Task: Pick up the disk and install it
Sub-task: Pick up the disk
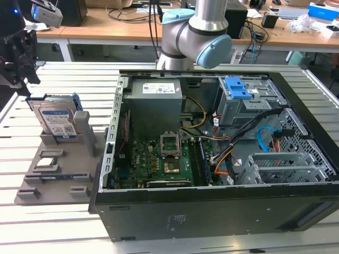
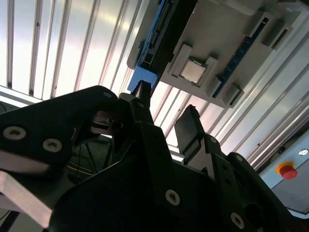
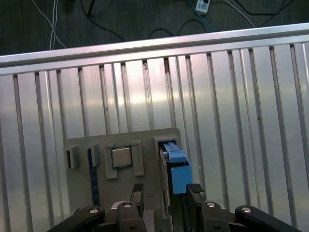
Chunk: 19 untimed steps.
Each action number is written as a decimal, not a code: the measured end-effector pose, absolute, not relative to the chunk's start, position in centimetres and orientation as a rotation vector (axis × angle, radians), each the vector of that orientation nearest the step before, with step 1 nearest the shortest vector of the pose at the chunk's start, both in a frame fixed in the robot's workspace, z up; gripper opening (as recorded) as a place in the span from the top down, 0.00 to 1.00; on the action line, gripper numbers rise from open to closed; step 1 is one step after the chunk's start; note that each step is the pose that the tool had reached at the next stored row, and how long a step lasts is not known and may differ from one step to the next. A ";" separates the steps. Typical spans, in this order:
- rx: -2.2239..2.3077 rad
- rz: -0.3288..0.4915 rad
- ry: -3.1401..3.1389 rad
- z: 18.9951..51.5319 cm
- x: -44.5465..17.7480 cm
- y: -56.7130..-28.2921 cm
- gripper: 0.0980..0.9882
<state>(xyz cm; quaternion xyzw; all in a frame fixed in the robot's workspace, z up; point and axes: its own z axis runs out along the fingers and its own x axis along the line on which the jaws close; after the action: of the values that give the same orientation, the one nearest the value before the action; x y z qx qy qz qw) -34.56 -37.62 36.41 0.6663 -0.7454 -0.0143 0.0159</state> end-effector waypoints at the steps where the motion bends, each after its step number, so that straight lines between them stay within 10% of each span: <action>1: 2.072 -0.044 -2.318 36.3 -34.5 -37.6 0.57; 19: 2.138 -0.039 -2.254 33.4 -34.4 -35.7 0.57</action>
<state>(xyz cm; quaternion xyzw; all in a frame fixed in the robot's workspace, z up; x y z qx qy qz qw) -34.39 -35.72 33.42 0.6879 -0.7255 -0.0126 0.0174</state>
